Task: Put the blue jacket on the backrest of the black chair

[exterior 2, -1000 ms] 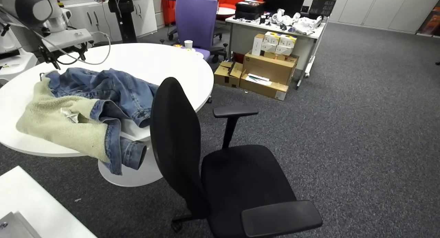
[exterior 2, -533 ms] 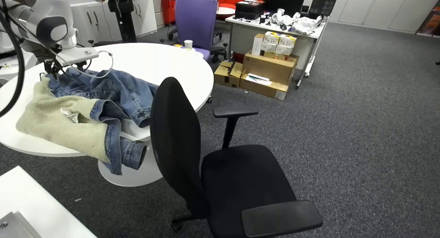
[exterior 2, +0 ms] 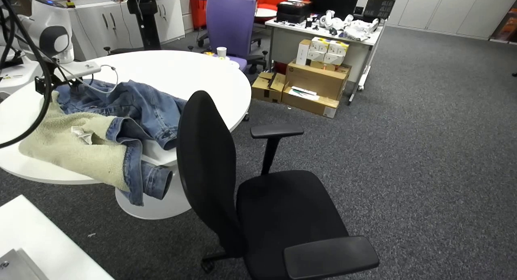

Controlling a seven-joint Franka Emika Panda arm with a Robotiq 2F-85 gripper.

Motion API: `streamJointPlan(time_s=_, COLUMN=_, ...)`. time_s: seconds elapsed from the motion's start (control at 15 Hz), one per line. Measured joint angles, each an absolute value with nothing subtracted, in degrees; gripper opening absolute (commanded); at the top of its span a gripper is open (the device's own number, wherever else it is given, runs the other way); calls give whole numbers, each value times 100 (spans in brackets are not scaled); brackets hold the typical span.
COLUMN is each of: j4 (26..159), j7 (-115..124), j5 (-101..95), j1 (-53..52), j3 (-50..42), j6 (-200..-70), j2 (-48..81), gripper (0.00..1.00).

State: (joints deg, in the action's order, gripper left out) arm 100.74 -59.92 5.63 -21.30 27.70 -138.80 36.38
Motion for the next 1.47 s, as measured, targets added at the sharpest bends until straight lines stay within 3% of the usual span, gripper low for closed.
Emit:
streamJointPlan(time_s=1.07, j4=7708, j7=-5391, j5=-309, j1=-3184, j3=2560, j6=-12871, j2=5328, gripper=100)
streamJointPlan(time_s=1.13, j4=7555, j7=-5374, j5=-356, j1=-3268, j3=2546, j6=-12769, j2=5430, gripper=90)
streamJointPlan(time_s=1.2, j4=7391, j7=-5323, j5=-413, j1=-3362, j3=2512, j6=-12595, j2=5516, gripper=74)
streamJointPlan(time_s=1.47, j4=6911, j7=-5224, j5=-755, j1=-3758, j3=2215, j6=-12110, j2=5656, gripper=42)
